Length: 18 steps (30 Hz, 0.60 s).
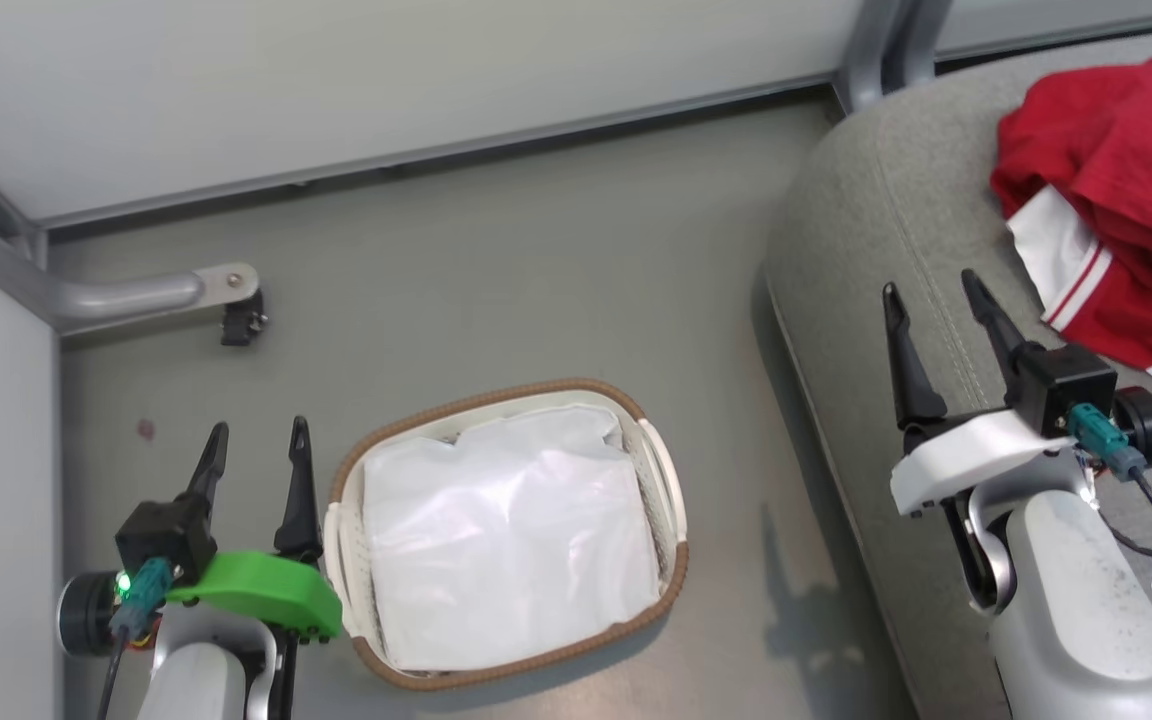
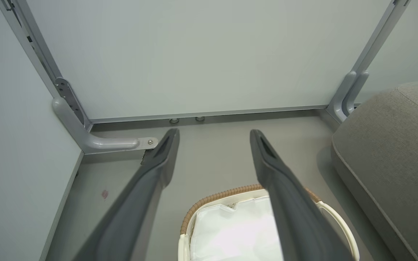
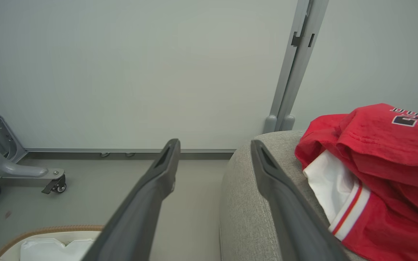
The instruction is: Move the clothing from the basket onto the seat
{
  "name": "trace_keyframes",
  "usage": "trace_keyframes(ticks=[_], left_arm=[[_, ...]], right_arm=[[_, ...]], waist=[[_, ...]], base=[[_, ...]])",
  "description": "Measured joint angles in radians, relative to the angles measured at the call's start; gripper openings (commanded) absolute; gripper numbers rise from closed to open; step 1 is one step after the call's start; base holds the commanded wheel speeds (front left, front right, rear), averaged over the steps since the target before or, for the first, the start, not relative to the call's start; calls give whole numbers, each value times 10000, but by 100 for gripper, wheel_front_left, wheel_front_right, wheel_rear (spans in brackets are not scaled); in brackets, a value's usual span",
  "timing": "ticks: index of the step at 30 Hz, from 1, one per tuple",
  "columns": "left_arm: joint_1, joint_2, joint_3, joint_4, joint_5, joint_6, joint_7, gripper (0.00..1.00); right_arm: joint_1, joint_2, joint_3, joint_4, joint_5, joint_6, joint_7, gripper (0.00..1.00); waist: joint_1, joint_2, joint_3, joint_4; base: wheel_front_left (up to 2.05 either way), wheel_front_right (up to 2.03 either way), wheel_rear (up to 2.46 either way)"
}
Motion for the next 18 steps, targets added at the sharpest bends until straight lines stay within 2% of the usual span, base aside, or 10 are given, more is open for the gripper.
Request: trace_keyframes(ticks=[8, 18], left_arm=[[867, -249, 905, -58, 456, -84, 0, 100], [2011, -382, 1172, -263, 732, -198, 0, 100]], right_arm=[[756, -6, 391, 67, 533, 0, 0, 100], [1883, -12, 487, 52, 727, 0, 0, 100]], waist=[[0, 0, -915, 555], [0, 0, -1885, 889]], base=[[0, 0, 0], [0, 0, 0]])
